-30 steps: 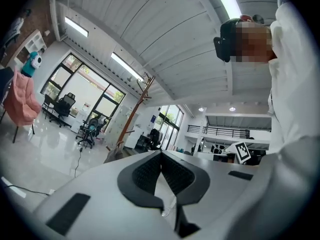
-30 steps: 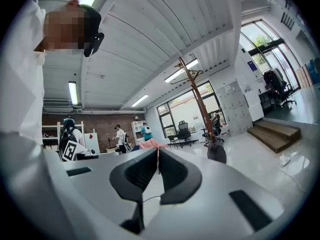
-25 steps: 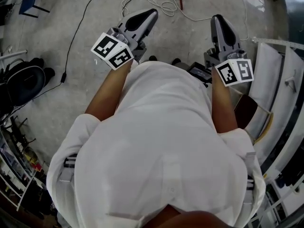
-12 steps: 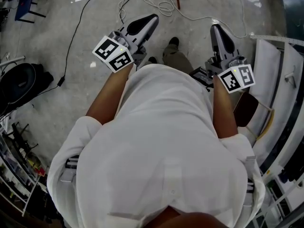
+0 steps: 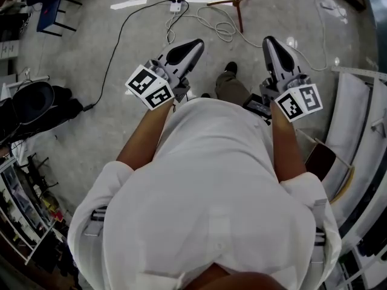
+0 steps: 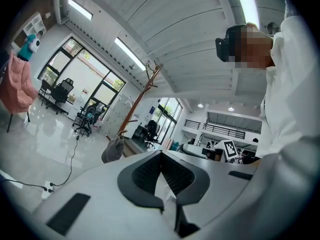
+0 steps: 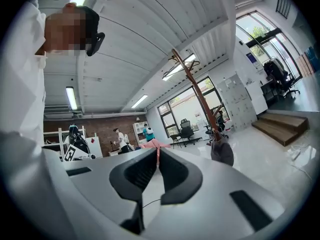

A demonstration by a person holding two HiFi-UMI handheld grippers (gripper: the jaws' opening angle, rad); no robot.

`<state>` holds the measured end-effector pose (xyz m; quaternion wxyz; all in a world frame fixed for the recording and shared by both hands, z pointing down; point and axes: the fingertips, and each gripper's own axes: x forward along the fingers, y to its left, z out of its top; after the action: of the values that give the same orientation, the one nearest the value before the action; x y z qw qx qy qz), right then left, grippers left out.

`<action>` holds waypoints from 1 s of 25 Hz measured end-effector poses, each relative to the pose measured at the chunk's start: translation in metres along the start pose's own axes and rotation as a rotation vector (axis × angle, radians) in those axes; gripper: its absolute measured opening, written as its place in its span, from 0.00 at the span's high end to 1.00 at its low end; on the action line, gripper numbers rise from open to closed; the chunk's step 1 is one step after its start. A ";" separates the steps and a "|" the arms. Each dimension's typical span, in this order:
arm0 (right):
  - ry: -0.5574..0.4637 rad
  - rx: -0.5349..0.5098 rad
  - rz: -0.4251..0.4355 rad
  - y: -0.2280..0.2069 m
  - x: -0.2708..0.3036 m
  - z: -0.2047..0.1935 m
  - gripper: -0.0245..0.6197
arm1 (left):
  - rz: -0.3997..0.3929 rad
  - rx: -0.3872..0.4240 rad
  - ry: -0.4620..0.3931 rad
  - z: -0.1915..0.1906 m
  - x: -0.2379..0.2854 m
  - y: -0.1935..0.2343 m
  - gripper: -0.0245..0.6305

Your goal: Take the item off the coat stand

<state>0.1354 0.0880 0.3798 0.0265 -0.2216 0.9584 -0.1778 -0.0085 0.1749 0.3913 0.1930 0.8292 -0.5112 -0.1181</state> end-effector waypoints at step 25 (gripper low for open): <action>0.025 0.238 0.143 -0.194 0.164 0.069 0.92 | 0.089 -0.059 -0.116 0.123 0.212 0.102 0.94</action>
<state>0.0771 -0.1684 0.3886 0.0534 -0.1457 0.9442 -0.2906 -0.0431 -0.0797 0.3262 0.1925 0.7913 -0.5542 -0.1722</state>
